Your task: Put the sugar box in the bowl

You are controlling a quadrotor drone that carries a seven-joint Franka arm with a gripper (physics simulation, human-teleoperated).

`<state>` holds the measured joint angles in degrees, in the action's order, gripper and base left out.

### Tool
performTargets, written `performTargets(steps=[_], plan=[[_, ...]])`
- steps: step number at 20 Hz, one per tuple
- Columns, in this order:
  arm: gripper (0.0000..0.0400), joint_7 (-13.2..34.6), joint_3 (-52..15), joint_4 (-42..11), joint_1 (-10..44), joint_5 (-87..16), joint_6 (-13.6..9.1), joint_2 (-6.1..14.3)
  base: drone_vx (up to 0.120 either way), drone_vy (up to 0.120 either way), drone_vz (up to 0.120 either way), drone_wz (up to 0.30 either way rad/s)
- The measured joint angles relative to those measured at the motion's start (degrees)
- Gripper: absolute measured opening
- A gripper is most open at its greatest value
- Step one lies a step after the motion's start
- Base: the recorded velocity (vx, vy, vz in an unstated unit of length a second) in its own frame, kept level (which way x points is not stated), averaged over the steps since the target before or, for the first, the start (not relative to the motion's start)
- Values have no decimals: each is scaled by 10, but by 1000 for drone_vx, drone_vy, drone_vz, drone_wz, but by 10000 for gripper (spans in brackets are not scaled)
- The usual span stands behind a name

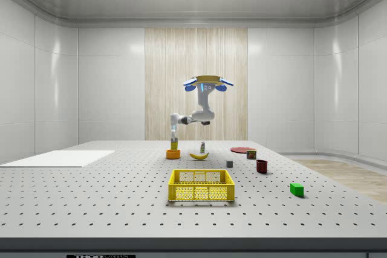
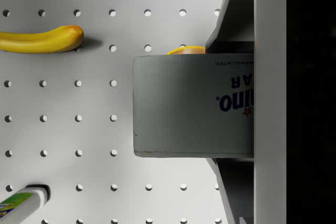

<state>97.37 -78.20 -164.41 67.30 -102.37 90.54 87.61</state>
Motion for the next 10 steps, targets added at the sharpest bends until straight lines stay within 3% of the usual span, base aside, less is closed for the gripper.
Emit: performTargets(steps=[10], plan=[[164, 0, 60, 13, 8, -57, 23, 4, 0, 0, 0, 0]])
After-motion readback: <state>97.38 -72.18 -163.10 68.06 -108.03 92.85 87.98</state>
